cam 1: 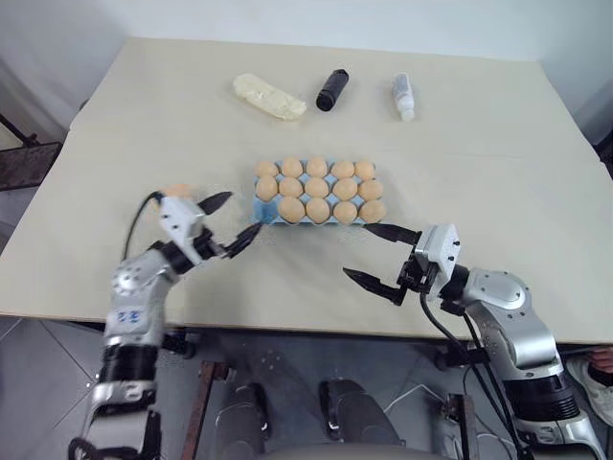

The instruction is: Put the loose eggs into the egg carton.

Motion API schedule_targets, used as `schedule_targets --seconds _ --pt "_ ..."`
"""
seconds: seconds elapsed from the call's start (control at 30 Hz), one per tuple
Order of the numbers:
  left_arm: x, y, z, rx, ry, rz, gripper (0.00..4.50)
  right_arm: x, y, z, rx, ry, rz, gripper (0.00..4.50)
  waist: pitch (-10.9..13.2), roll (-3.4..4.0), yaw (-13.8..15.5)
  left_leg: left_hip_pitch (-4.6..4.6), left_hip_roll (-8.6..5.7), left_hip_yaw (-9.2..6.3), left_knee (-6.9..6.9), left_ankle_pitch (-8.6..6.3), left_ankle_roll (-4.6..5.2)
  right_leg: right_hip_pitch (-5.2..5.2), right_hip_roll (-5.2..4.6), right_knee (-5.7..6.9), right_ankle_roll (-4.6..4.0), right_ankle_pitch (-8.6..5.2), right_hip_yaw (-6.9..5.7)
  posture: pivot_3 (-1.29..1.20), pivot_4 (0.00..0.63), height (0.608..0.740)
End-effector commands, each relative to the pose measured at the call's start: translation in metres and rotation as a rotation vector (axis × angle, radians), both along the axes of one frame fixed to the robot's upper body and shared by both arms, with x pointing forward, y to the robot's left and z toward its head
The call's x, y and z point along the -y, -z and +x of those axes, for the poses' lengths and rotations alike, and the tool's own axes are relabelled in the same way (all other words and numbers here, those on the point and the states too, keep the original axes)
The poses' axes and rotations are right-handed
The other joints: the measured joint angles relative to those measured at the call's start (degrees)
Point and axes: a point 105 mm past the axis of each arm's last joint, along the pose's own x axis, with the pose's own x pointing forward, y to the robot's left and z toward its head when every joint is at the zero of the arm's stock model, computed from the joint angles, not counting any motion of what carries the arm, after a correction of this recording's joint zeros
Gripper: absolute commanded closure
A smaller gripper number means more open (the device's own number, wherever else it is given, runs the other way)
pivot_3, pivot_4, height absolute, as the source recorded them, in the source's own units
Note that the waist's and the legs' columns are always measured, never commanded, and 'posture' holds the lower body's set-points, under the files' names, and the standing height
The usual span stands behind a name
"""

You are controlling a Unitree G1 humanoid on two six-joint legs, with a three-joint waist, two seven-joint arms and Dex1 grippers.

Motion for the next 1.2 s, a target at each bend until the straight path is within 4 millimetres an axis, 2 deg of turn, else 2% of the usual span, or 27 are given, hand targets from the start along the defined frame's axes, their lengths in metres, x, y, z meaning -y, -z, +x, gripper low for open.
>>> schedule_targets --seconds 0.03,0.13,0.23,0.4,0.57,0.87,1.03,1.13,1.2 --pt "-0.037 -0.005 -0.015 0.029 -0.168 0.010 0.02 -0.006 -0.004 0.002 0.035 -0.026 0.022 0.00 0.0 0.00 0.0 0.01 -0.03 -0.02 0.00 0.01 0.04 0.02 -0.04 -0.01 0.02 0.01 -0.01 0.00 0.150 0.740" --pt "-0.069 0.010 -0.025 -0.025 -0.329 0.024 0.02 -0.009 -0.003 0.005 0.035 -0.035 0.033 0.00 0.0 -0.02 0.0 0.02 -0.11 -0.04 0.00 -0.08 0.02 0.04 -0.13 -0.01 0.04 0.06 -0.02 0.00 0.150 0.740" --pt "-0.086 0.014 -0.030 -0.040 -0.439 -0.017 0.02 -0.013 -0.003 0.007 0.036 -0.040 0.041 0.00 0.0 -0.03 0.2 0.00 -0.16 -0.08 -0.01 -0.18 0.04 0.04 -0.22 -0.02 0.02 0.07 -0.08 0.00 0.150 0.740" --pt "-0.082 0.018 -0.025 -0.049 -0.475 -0.060 0.02 -0.016 -0.003 0.009 0.037 -0.046 0.045 0.00 0.0 -0.06 0.2 -0.01 -0.18 -0.08 -0.09 -0.25 0.12 0.05 -0.24 -0.10 0.00 0.08 -0.11 0.00 0.150 0.740" --pt "-0.068 0.007 0.004 -0.053 -0.458 -0.099 0.02 -0.017 -0.003 0.010 0.040 -0.045 0.047 0.00 0.0 -0.06 0.4 -0.02 -0.13 -0.11 -0.13 -0.09 0.06 0.02 -0.12 -0.10 -0.01 0.07 -0.13 0.00 0.150 0.740" --pt "-0.059 -0.007 0.077 -0.113 -0.452 -0.065 0.02 -0.011 -0.001 0.009 0.043 -0.023 0.042 0.00 0.0 -0.07 0.1 -0.01 -0.16 0.11 -0.07 -0.02 0.12 -0.06 -0.05 -0.10 0.07 0.07 -0.39 0.00 0.150 0.740" --pt "-0.057 0.001 0.095 -0.158 -0.463 -0.038 0.02 -0.012 -0.001 0.009 0.044 -0.007 0.053 0.00 0.0 -0.06 0.0 -0.04 -0.13 0.17 -0.06 -0.06 0.05 -0.11 0.02 -0.11 0.10 0.03 -0.44 0.00 0.150 0.740" --pt "-0.056 0.003 0.099 -0.167 -0.458 -0.042 0.64 -0.010 0.001 0.007 0.044 0.004 0.058 0.00 0.0 -0.07 0.0 -0.04 -0.13 0.18 -0.03 -0.06 0.04 -0.13 0.04 -0.10 0.10 0.02 -0.45 0.00 0.150 0.740" --pt "-0.057 0.004 0.098 -0.166 -0.450 -0.041 1.28 -0.009 0.001 0.007 0.045 0.010 0.059 0.00 0.0 -0.07 0.1 -0.04 -0.11 0.18 -0.03 -0.07 0.04 -0.13 0.02 -0.10 0.11 0.02 -0.44 0.00 0.150 0.740"
